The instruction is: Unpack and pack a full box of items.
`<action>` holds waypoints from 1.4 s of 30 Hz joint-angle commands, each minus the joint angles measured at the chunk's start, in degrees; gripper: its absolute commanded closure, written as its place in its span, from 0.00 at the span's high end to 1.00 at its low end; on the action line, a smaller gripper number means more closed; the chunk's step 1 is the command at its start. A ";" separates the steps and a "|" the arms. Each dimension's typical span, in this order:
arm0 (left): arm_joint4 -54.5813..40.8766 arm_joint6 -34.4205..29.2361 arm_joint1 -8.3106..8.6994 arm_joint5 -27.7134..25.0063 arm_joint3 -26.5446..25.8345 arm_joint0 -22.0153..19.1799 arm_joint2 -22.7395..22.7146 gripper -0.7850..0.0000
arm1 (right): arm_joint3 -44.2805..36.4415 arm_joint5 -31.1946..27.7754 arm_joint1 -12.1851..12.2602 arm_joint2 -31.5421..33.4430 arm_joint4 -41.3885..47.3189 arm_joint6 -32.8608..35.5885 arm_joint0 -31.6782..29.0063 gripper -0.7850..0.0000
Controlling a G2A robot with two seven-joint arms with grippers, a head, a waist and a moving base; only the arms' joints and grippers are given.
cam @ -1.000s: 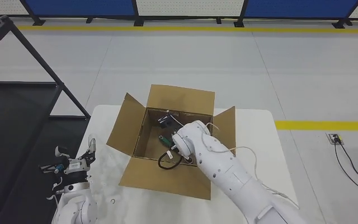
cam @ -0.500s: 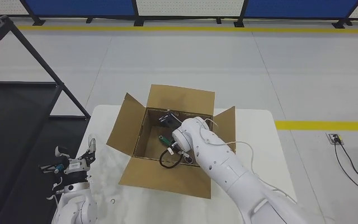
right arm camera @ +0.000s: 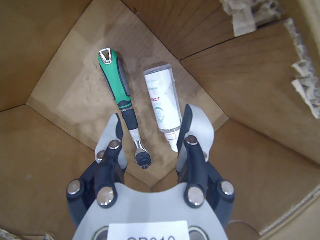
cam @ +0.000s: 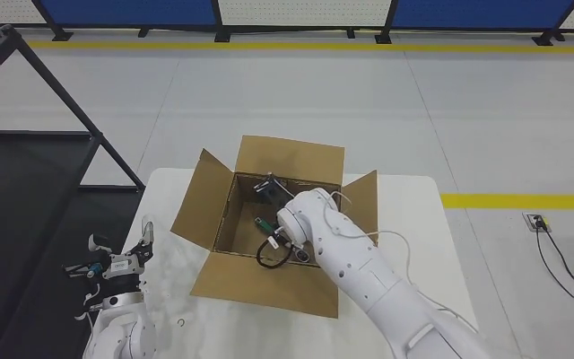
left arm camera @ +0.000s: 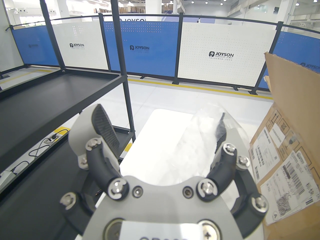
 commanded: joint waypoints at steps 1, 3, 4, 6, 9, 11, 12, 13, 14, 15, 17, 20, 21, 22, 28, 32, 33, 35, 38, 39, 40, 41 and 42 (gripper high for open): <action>0.00 0.00 0.00 0.00 0.00 0.00 0.00 1.00 | -3.55 0.06 0.68 1.13 -0.70 -0.40 -1.49 0.91; 0.00 0.00 0.00 0.00 0.00 0.00 0.00 1.00 | -8.43 0.58 1.68 2.83 -2.04 -0.56 -3.66 0.96; 0.00 0.00 0.00 0.00 0.00 0.00 0.00 1.00 | -11.40 0.71 2.27 3.93 -2.70 -0.54 -4.98 1.00; 0.00 0.00 0.00 0.00 0.00 0.00 0.00 1.00 | -18.31 0.78 3.56 6.58 -4.08 -0.47 -8.32 1.00; 0.00 0.00 0.00 0.00 0.00 0.00 0.00 1.00 | -30.87 1.04 5.57 11.72 -5.83 -1.15 -15.09 1.00; 0.00 0.00 0.00 0.00 0.00 0.00 0.00 1.00 | -39.64 0.77 6.75 15.30 -6.62 -2.08 -20.33 1.00; 0.00 0.00 0.00 0.00 0.00 0.00 0.00 1.00 | -43.85 0.98 7.27 17.28 -6.97 -2.88 -22.96 1.00; 0.00 0.00 0.00 0.00 0.00 0.00 0.00 1.00 | -47.89 0.89 7.72 19.07 -6.96 -3.61 -25.62 1.00; 0.00 0.00 0.00 0.00 0.00 0.00 0.00 1.00 | -51.80 1.06 8.12 20.98 -6.72 -4.68 -28.23 1.00; 0.00 0.00 0.00 0.00 0.00 0.00 0.00 1.00 | -55.50 1.09 8.46 22.81 -6.04 -5.80 -30.83 1.00; 0.00 0.00 0.00 0.00 0.00 0.00 0.00 1.00 | -62.23 0.68 9.05 26.68 -3.67 -8.30 -35.80 1.00; 0.00 0.00 0.00 0.00 0.00 0.00 0.00 1.00 | -69.98 -0.94 9.70 33.28 3.70 -12.31 -42.56 1.00; 0.00 0.00 0.00 0.00 0.00 0.00 0.00 1.00 | -71.77 -2.05 9.86 35.30 7.22 -13.31 -44.64 1.00; 0.00 0.00 0.00 0.00 0.00 0.00 0.00 1.00 | -72.82 -3.05 10.12 37.38 9.14 -12.97 -46.40 1.00; 0.00 0.00 0.00 0.00 0.00 0.00 0.00 1.00 | -73.10 -3.24 10.23 37.97 9.09 -12.53 -46.86 1.00; 0.00 0.00 0.00 0.00 0.00 0.00 0.00 1.00 | -73.10 -3.24 10.23 37.97 9.09 -12.53 -46.86 1.00; 0.00 0.00 0.00 0.00 0.00 0.00 0.00 1.00 | -73.17 -3.30 10.24 38.01 9.35 -13.40 -47.18 1.00; 0.00 0.00 0.00 0.00 0.00 0.00 0.00 1.00 | -73.38 -3.16 10.33 38.99 10.84 -15.70 -48.11 1.00; -0.20 -0.18 0.00 -0.10 -0.79 0.33 -0.13 1.00 | -73.55 -0.78 10.39 42.01 16.32 -17.96 -49.06 1.00; -0.30 -0.17 -0.02 0.05 -1.02 0.42 -0.14 1.00 | -73.38 0.00 10.45 43.25 18.05 -18.11 -49.19 1.00; -0.49 -0.13 -0.05 0.27 -1.16 0.48 -0.12 1.00 | -73.19 0.79 10.53 44.42 19.48 -18.24 -49.29 1.00; -0.53 -0.07 -0.07 0.37 -1.27 0.51 -0.08 1.00 | -72.98 1.50 10.59 45.56 21.02 -18.42 -49.40 1.00; -0.50 -0.04 -0.09 0.56 -1.29 0.51 -0.07 1.00 | -72.70 2.35 10.67 46.84 22.61 -18.61 -49.50 1.00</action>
